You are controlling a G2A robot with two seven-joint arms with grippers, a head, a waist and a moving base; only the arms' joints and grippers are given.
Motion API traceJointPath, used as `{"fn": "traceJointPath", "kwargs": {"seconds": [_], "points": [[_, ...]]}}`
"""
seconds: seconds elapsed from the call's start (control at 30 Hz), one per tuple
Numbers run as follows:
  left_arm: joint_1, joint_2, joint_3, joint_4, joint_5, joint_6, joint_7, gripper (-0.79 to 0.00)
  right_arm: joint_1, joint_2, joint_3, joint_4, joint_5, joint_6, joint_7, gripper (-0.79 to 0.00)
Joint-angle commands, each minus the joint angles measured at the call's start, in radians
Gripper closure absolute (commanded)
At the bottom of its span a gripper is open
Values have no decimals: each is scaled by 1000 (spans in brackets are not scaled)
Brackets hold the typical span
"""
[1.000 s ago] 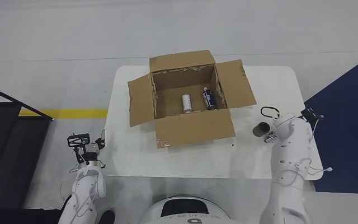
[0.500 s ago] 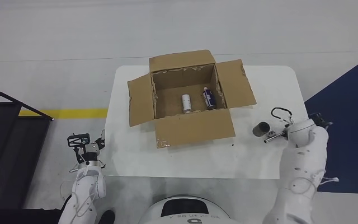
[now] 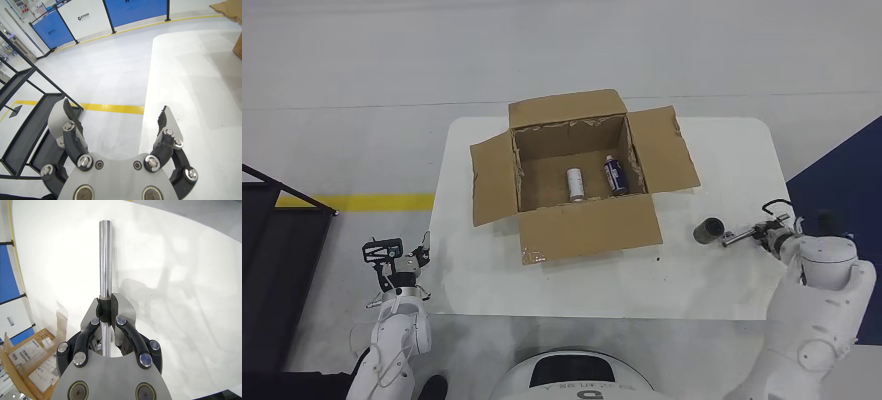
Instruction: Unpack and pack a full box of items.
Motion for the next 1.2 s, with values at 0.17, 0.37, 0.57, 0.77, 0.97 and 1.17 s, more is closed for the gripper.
{"fn": "traceJointPath", "kwargs": {"seconds": [0.17,0.37,0.57,0.77,0.97,1.17], "points": [[0,0,0,0,0,0,0,-785,-15,15,53,19,179,-110,50,0],[0,0,0,0,0,0,0,-785,-20,38,114,59,346,-214,154,0],[0,0,0,0,0,0,0,-785,-13,67,155,119,514,-310,301,0],[0,0,0,0,0,0,0,-785,6,101,185,194,682,-389,463,0],[0,0,0,0,0,0,0,-785,4,125,187,181,825,-401,557,0],[0,0,0,0,0,0,0,-785,-44,126,130,29,916,-313,524,0]]}}
